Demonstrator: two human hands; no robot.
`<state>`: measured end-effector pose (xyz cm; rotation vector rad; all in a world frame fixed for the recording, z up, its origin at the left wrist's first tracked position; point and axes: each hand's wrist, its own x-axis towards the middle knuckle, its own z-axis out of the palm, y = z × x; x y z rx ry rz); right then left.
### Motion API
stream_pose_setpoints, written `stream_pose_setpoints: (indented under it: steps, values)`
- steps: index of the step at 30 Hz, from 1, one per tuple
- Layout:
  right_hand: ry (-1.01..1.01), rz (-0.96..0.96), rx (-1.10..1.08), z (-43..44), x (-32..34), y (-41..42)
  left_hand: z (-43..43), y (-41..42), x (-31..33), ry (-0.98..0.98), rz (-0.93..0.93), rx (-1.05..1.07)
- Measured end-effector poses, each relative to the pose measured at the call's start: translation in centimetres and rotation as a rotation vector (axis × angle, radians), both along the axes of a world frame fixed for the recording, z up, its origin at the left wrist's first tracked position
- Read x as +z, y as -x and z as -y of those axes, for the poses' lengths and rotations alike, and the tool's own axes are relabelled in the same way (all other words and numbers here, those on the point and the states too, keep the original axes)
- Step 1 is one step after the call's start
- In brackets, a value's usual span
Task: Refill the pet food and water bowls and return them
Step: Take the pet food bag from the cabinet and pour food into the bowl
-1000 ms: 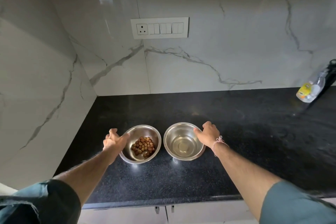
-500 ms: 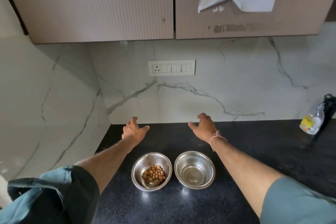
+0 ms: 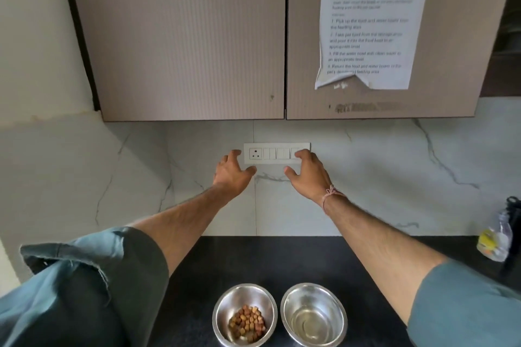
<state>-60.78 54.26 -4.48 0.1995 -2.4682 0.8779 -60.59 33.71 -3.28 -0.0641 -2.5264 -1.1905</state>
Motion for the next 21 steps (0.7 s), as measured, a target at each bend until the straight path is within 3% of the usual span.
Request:
stream_pose_setpoints:
  steps: [3,9,14,17,21]
  values:
    - [-0.013,-0.129,-0.007,0.2,2.9,-0.4,-0.9,0.8,2.1,-0.122,-0.046,-0.028]
    - [-0.132,-0.35,-0.054,-0.4,8.4,-0.3,-4.7,2.5,6.1,-0.711,0.178,-0.32]
    - [-0.247,-0.424,-0.097,-0.4,11.6,0.1,-9.0,2.5,8.4,-1.155,0.285,-0.599]
    - [-0.324,-0.431,-0.156,-0.2,12.5,-0.2,-10.4,2.3,8.4,-1.287,0.314,-0.639]
    - [-0.326,-0.438,-0.223,0.5,13.2,-1.5,-10.8,2.6,7.6,-1.307,0.313,-0.638]
